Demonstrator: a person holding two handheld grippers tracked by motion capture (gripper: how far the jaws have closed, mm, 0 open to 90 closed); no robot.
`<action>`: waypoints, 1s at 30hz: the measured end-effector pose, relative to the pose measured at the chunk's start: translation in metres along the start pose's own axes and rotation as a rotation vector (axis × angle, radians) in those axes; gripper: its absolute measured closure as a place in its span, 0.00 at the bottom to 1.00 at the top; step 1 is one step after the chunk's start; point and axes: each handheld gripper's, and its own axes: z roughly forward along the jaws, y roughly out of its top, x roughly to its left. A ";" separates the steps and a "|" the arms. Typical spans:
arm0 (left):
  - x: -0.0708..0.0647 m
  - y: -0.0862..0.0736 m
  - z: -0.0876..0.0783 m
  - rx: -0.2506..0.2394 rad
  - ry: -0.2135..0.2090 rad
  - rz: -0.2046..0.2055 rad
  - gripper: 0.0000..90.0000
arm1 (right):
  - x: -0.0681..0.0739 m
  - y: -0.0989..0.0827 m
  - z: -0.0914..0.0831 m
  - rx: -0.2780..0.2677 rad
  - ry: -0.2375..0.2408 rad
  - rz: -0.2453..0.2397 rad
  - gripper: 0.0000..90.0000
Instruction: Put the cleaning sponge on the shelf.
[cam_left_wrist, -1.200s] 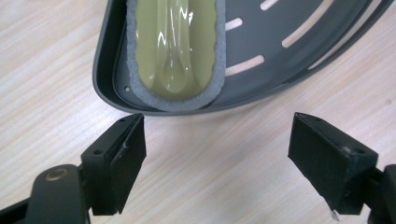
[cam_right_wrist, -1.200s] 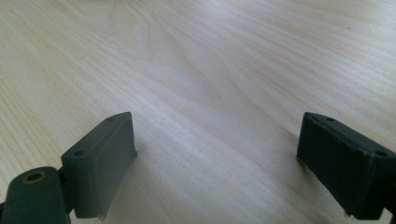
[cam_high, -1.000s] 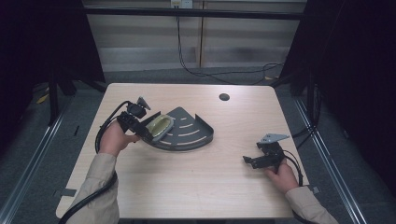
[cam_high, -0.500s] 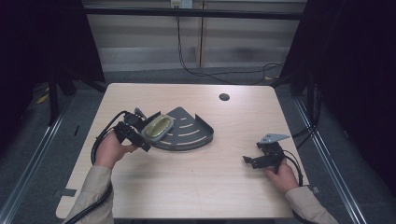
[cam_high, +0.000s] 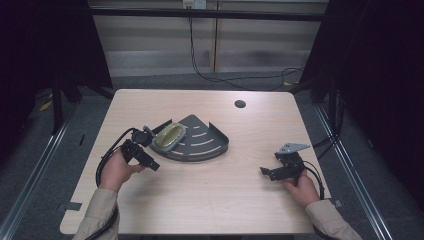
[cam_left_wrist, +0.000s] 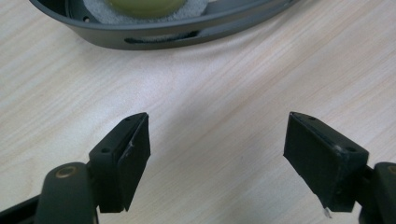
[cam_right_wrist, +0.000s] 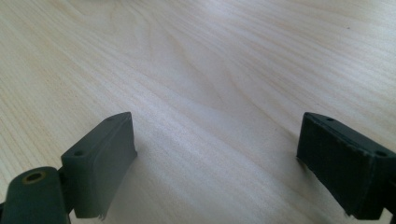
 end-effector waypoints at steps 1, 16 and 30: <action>0.000 -0.001 0.000 0.002 -0.004 0.002 0.25 | 0.000 0.000 0.000 0.000 0.000 0.000 0.12; 0.000 -0.027 0.010 0.010 -0.019 0.006 0.26 | 0.000 0.000 0.000 0.000 0.000 0.000 0.12; 0.003 -0.053 0.019 0.017 -0.012 0.033 0.24 | 0.000 0.000 0.000 -0.001 -0.001 -0.002 0.12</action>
